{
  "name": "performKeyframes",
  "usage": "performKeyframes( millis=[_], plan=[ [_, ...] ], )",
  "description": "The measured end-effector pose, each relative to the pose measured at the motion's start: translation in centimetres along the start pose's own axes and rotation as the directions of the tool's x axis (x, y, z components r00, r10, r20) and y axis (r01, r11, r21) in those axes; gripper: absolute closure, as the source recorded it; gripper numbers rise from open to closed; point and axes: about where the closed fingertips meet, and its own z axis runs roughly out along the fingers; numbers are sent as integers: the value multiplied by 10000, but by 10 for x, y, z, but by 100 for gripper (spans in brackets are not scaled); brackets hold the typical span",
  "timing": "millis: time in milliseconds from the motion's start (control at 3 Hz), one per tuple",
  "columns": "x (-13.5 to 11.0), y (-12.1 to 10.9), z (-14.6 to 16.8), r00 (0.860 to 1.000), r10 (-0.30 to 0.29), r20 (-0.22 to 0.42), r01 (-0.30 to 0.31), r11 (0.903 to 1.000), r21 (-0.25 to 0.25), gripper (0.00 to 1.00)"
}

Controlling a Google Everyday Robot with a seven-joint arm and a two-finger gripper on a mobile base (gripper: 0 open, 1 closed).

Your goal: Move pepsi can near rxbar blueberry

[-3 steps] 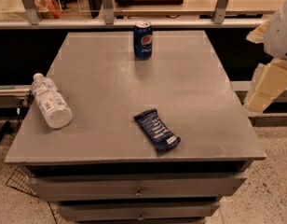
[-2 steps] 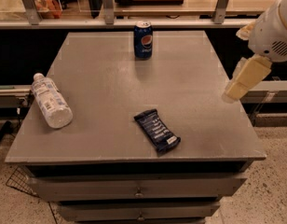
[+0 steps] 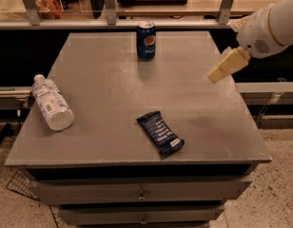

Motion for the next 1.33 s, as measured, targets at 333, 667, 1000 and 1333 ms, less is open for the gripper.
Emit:
performKeyframes(
  millis=[333, 667, 1000, 1333],
  plan=[
    [-15, -12, 6, 9980, 110, 618, -135, 9991, 412, 0],
    [-15, -10, 7, 9977, 187, 652, -211, 9992, 352, 0],
    [-22, -5, 38, 9901, 620, 1260, -661, 9974, 294, 0],
    [-38, -4, 87, 9638, 1464, 2229, -1519, 9884, 78, 0]
  ],
)
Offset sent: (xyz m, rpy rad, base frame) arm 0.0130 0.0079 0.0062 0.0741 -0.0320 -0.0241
